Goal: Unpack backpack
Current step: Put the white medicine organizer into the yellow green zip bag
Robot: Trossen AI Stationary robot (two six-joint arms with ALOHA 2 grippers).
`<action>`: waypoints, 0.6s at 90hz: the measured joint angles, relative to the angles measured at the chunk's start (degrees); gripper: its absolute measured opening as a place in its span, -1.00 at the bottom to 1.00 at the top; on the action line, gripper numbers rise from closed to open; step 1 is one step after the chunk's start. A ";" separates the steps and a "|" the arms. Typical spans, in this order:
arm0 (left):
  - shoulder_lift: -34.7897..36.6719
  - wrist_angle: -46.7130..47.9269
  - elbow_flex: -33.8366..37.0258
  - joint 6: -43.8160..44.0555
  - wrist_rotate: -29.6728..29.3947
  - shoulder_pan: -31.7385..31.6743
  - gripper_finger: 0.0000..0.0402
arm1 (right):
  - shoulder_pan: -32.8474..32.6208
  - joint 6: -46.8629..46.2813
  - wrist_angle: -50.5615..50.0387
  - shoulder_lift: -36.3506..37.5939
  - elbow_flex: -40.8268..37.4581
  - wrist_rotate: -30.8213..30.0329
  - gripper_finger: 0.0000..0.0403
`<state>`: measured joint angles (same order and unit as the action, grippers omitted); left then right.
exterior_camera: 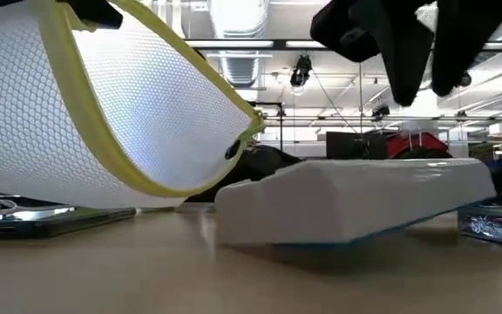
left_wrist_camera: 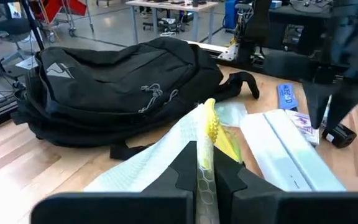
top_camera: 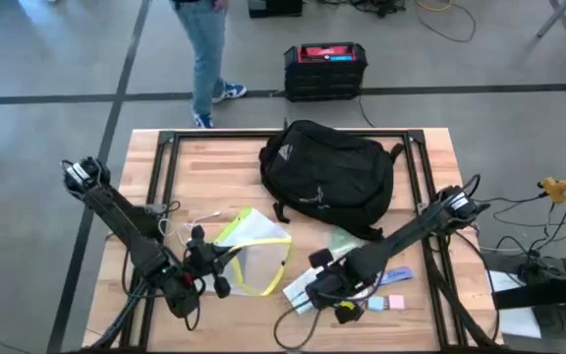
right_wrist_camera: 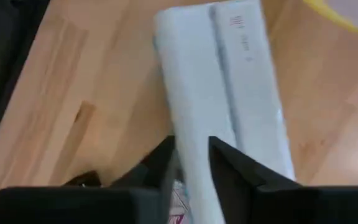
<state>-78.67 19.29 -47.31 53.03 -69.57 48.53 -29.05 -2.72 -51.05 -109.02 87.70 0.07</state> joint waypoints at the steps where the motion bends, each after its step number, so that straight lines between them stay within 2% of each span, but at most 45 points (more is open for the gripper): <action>1: 0.00 0.00 0.00 -0.01 -0.01 0.00 -1.00 | -0.01 0.40 0.15 -0.19 0.00 0.00 -0.49; 16: 0.00 -0.01 0.00 -0.01 -0.01 -0.01 -1.00 | 0.99 2.85 1.04 -3.70 -0.07 0.07 -0.08; 28: 0.00 -0.04 0.00 -0.01 0.08 0.00 -1.00 | 2.64 6.26 0.77 -5.54 -0.11 -0.13 0.16; 40: 0.00 -0.01 0.00 -0.01 0.20 0.00 -1.00 | 3.42 11.61 0.84 -6.21 -0.11 -0.80 0.30; 54: 0.00 -0.01 0.08 -0.01 0.25 0.00 -1.00 | 3.58 19.52 0.95 -6.89 -0.11 -1.60 0.34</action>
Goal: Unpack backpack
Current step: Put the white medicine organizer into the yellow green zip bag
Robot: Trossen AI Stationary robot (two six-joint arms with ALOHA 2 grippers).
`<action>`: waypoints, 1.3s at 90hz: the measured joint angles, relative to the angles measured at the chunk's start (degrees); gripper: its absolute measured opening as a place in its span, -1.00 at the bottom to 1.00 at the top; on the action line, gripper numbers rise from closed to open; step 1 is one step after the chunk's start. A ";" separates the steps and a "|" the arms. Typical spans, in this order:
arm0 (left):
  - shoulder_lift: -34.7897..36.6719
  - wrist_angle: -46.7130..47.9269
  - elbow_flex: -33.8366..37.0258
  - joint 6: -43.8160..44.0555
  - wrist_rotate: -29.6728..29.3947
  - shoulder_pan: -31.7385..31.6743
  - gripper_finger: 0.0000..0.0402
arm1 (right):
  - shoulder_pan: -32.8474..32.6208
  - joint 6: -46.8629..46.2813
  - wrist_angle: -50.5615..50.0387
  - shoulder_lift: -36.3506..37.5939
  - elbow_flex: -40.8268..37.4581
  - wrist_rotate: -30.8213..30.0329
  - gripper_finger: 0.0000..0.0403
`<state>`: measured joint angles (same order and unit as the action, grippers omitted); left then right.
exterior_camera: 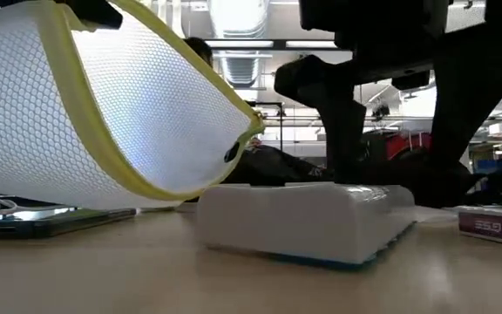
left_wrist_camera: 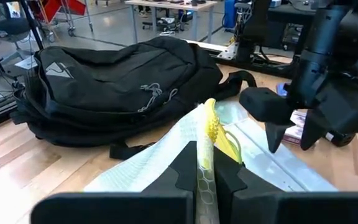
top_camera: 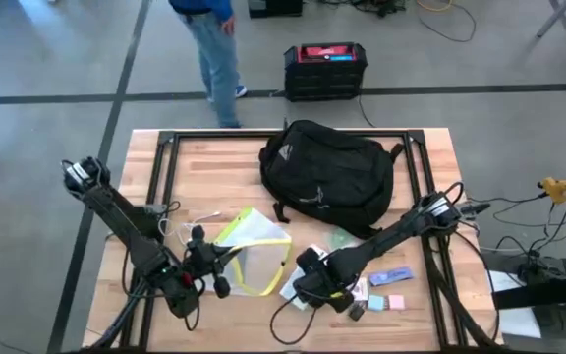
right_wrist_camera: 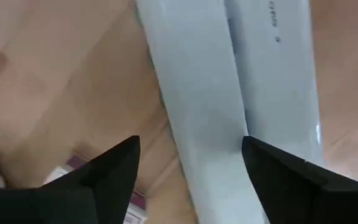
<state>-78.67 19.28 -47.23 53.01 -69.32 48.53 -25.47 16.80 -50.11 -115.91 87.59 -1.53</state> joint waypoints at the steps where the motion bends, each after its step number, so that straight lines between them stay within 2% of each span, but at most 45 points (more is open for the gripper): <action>1: 0.00 0.02 0.03 0.00 0.00 0.00 -1.00 | 0.00 0.50 0.04 -0.05 0.00 -0.02 0.33; 21: 0.00 0.12 0.14 0.00 0.03 0.00 -1.00 | 0.00 8.11 1.28 -1.24 0.11 -4.40 0.22; 37: 0.00 0.12 0.14 0.00 0.07 0.00 -1.00 | -0.02 10.04 0.97 -1.28 0.41 -7.29 0.13; 55: 0.00 0.14 0.14 0.00 -0.04 0.00 -1.00 | -0.09 12.15 1.07 -1.38 1.13 -7.12 0.11; 95: 0.00 0.13 0.14 0.00 -0.04 0.00 -1.00 | 0.96 18.42 5.31 -1.98 -0.09 -6.21 0.23; 117: 0.00 0.10 0.19 0.00 -0.07 0.00 -1.00 | 1.62 17.68 4.64 -4.51 0.12 -4.61 0.13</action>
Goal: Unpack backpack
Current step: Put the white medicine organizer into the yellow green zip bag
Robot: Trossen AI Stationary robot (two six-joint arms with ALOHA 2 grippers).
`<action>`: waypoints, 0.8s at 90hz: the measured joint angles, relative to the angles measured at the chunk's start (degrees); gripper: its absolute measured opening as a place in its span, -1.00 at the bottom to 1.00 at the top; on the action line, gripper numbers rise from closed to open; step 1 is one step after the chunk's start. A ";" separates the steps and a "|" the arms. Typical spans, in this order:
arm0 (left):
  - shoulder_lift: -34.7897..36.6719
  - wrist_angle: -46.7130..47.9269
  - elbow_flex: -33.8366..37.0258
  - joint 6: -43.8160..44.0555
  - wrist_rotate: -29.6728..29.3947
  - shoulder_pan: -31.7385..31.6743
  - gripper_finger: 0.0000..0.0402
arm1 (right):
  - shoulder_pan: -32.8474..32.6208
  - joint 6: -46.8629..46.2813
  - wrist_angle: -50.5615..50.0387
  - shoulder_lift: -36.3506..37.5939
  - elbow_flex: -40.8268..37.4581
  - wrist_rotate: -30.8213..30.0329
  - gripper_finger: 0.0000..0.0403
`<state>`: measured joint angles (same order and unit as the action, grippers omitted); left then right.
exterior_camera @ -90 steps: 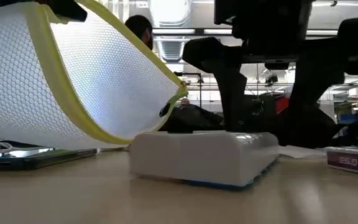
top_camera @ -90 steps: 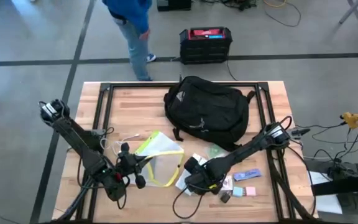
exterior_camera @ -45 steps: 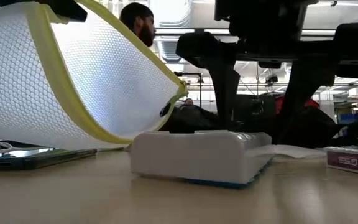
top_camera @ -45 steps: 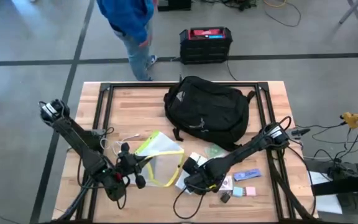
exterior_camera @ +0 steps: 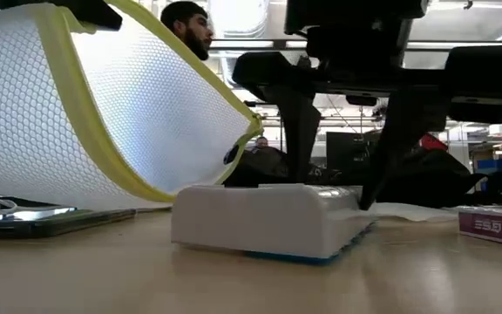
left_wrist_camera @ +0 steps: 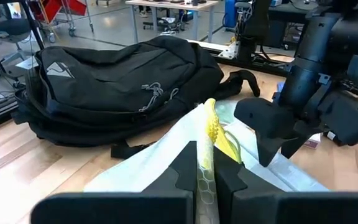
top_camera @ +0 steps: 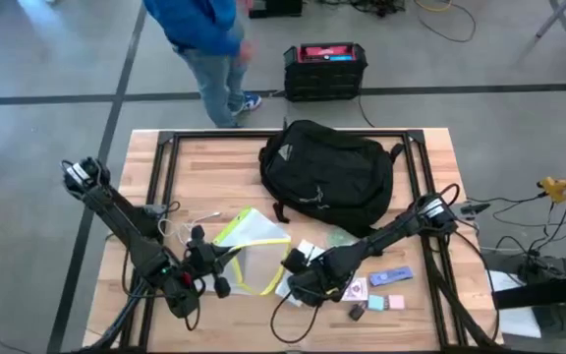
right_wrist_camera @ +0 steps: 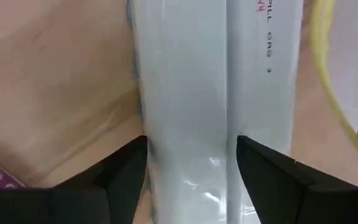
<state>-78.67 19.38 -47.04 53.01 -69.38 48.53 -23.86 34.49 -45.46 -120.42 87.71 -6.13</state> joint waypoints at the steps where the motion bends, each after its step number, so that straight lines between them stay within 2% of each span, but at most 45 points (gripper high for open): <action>1: 0.00 0.00 0.01 0.00 0.00 0.00 -1.00 | 0.00 -0.11 -0.15 -0.04 -0.03 0.21 0.12; 18: 0.00 -0.11 0.70 0.02 -0.06 0.00 -1.00 | 0.04 0.11 -0.81 0.23 0.05 -0.05 0.07; 46: 0.00 -0.39 1.81 1.50 -0.09 0.00 -1.00 | 1.04 -0.30 -0.68 -0.18 0.04 1.11 0.11; 67: 0.00 -0.46 1.81 1.53 0.09 0.00 -1.00 | 1.82 -4.66 -0.36 -0.18 0.01 2.10 -0.19; 72: 0.00 -0.46 1.81 1.53 0.09 0.00 -1.00 | 1.93 -5.33 -0.32 -0.18 0.01 2.15 -0.21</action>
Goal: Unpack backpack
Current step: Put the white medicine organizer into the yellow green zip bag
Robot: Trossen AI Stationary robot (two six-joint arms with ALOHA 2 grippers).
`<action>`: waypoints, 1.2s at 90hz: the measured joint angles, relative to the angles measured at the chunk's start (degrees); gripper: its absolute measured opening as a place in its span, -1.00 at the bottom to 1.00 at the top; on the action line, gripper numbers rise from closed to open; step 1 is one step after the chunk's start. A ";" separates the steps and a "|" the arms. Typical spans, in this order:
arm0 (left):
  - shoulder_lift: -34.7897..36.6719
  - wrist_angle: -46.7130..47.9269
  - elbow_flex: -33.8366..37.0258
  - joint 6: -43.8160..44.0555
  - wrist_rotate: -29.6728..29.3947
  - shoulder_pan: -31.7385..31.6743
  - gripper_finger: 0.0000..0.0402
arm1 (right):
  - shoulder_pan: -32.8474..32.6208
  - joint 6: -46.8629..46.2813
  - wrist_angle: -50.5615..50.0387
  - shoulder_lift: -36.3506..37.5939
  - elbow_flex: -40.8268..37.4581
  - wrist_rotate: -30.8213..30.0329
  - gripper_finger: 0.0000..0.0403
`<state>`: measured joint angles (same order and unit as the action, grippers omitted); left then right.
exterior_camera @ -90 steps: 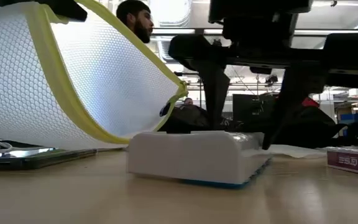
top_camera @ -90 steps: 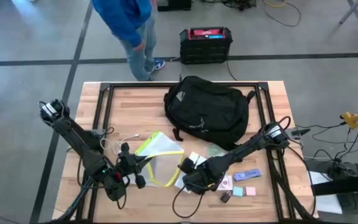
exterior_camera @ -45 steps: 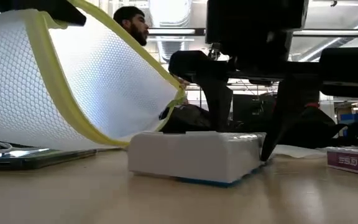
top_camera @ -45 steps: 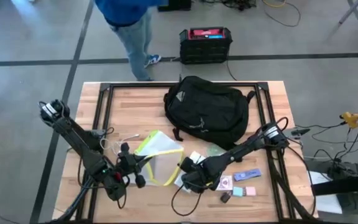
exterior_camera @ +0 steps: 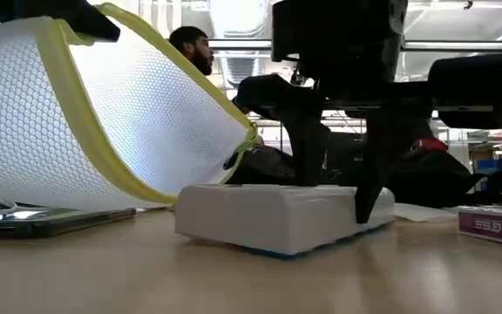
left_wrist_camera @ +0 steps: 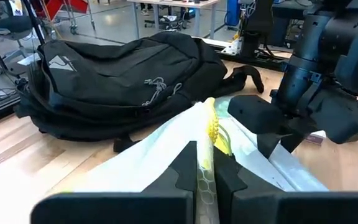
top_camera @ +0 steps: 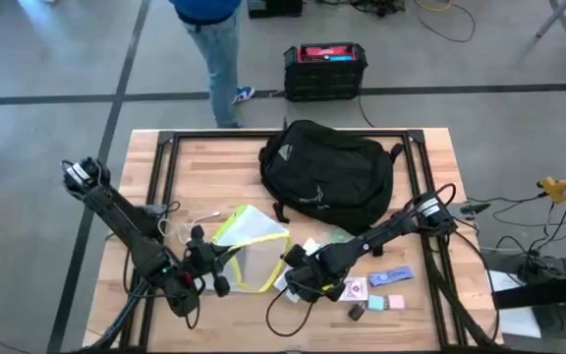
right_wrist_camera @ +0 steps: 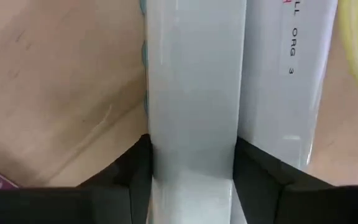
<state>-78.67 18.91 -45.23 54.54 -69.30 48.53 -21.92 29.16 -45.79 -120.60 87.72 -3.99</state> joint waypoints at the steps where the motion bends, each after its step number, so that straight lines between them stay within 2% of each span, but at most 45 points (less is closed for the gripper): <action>1: 0.00 -0.01 0.00 0.00 0.00 0.00 -1.00 | 0.01 -0.08 0.01 0.01 0.00 0.00 -0.21; 76: 0.00 -0.89 0.00 0.02 0.09 -0.02 -1.00 | -0.05 -2.64 0.16 0.15 -0.04 -0.50 -0.20; 108: 0.00 -0.94 0.00 0.02 0.46 -0.02 -1.00 | -0.32 -6.40 -2.09 5.83 -0.40 -0.12 -0.21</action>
<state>-78.67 17.97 -45.23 54.57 -68.84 48.51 -22.24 22.76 -47.88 -114.77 87.32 -4.11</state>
